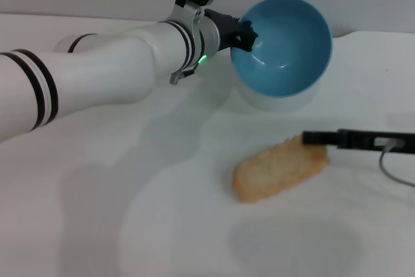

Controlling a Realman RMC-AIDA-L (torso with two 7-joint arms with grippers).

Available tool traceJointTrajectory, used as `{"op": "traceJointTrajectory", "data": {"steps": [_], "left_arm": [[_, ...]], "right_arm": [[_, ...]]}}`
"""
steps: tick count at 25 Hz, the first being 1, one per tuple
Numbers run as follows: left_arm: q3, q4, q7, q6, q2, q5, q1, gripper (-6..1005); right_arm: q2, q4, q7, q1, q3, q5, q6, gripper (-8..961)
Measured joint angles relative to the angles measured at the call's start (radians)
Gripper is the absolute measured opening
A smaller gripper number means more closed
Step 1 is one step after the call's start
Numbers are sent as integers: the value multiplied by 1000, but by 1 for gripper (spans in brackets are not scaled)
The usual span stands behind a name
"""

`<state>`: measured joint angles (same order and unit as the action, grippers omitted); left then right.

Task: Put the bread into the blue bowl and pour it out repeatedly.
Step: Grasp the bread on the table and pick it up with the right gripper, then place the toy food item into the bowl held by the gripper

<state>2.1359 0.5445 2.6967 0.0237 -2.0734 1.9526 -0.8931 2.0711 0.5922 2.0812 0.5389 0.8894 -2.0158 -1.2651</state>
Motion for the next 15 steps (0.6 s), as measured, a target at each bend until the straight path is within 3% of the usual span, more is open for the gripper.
{"op": "traceJointTrajectory", "data": {"steps": [7, 15], "left_arm": [[-21, -7, 0, 38, 6, 0, 2, 0], [-36, -8, -9, 149, 11, 7, -13, 0]], "right_arm": [[-6, 173, 2, -45, -6, 47, -54, 211], [-7, 321, 8, -40, -46, 54, -118, 166]]}}
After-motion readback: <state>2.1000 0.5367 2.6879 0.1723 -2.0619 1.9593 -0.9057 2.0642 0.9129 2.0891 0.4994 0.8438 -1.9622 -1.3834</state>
